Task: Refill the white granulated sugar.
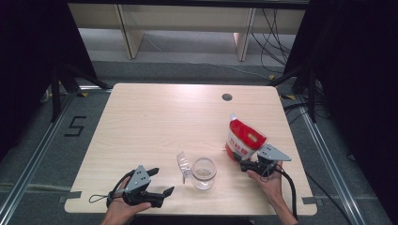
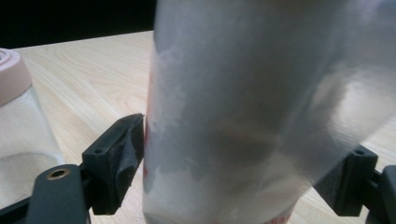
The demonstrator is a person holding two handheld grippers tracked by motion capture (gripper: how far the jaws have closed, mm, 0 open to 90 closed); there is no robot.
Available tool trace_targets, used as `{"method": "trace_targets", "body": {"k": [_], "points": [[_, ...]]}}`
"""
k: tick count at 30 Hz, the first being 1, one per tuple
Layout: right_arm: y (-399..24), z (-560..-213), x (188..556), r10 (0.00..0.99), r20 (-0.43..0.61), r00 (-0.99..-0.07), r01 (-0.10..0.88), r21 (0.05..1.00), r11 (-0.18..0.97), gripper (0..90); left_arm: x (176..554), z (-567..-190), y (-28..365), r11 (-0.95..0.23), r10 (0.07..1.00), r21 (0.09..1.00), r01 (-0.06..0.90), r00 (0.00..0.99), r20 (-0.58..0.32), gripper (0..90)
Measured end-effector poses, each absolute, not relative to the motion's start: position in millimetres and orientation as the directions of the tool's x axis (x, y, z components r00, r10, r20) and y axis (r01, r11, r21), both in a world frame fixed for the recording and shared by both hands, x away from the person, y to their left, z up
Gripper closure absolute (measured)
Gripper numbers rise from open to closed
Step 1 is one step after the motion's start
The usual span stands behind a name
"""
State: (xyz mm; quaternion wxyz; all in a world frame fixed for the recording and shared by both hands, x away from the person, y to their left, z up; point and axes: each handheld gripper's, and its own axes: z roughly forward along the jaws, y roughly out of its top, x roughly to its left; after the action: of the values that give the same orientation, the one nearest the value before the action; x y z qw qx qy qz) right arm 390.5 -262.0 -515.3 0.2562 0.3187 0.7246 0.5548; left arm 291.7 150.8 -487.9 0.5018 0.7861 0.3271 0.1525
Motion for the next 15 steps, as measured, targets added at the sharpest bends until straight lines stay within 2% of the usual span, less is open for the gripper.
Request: {"method": "trace_targets", "body": {"k": [2, 3, 5, 7, 8, 9, 10, 15], "points": [[-262.7, -515.3, 391.4, 0.751, -0.028, -0.66, 0.165, 0.969, 0.182, 21.1, 291.8, -487.9, 150.8, -0.282, 0.668, 0.889, 0.361, 0.739, -0.089, 15.2], [-261.7, -514.9, 388.0, 0.753, 0.016, -0.658, 0.215, 0.962, 0.167, 21.6, 291.8, -487.9, 150.8, -0.282, 0.668, 0.889, 0.362, 0.739, -0.089, 15.2], [-261.6, -515.0, 388.3, 0.752, 0.017, -0.659, 0.214, 0.963, 0.166, 22.3, 291.9, -488.0, 150.8, -0.284, 0.668, 0.888, 0.361, 0.739, -0.087, 15.2], [-261.3, -515.2, 388.6, 0.747, 0.017, -0.665, 0.207, 0.965, 0.163, 24.9, 291.8, -488.0, 150.5, -0.285, 0.666, 0.889, 0.36, 0.741, -0.086, 15.2], [-261.8, -515.6, 392.2, 0.743, -0.029, -0.668, 0.153, 0.973, 0.176, 25.6, 291.9, -488.2, 150.3, -0.285, 0.666, 0.889, 0.359, 0.741, -0.086, 15.2], [-261.8, -515.6, 392.2, 0.743, -0.029, -0.668, 0.153, 0.973, 0.176, 25.6, 291.9, -488.2, 150.3, -0.285, 0.666, 0.889, 0.359, 0.741, -0.086, 15.2], [-261.4, -515.3, 389.7, 0.745, 0.009, -0.667, 0.196, 0.967, 0.164, 25.9, 292.1, -488.2, 150.4, -0.287, 0.666, 0.888, 0.36, 0.741, -0.085, 15.2], [-262.3, -515.2, 390.1, 0.745, 0.018, -0.666, 0.201, 0.967, 0.157, 27.6, 291.3, -487.3, 150.3, -0.29, 0.668, 0.887, 0.359, 0.739, -0.081, 15.2]]}}
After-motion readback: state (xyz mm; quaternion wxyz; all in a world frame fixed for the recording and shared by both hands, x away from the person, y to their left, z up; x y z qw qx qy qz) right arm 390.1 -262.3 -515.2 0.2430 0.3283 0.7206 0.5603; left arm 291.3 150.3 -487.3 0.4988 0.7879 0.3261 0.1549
